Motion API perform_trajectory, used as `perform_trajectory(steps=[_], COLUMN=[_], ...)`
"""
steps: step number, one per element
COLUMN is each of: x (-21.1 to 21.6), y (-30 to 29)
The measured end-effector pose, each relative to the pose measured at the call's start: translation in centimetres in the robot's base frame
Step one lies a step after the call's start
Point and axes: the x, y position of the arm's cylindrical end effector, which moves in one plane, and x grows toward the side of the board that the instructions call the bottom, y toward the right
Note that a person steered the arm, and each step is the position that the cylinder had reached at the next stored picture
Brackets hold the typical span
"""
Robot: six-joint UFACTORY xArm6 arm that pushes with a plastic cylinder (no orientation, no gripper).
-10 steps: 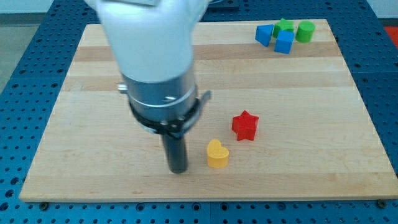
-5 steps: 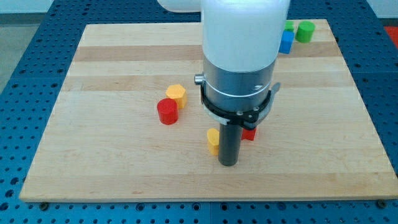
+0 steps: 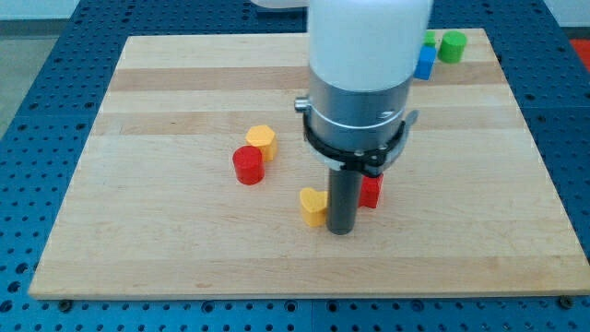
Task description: Slide the heart to the bottom right of the red circle
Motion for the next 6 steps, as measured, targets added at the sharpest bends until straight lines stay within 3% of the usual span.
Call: perform_trajectory(steps=[6], x=[-2.4], y=[-0.5])
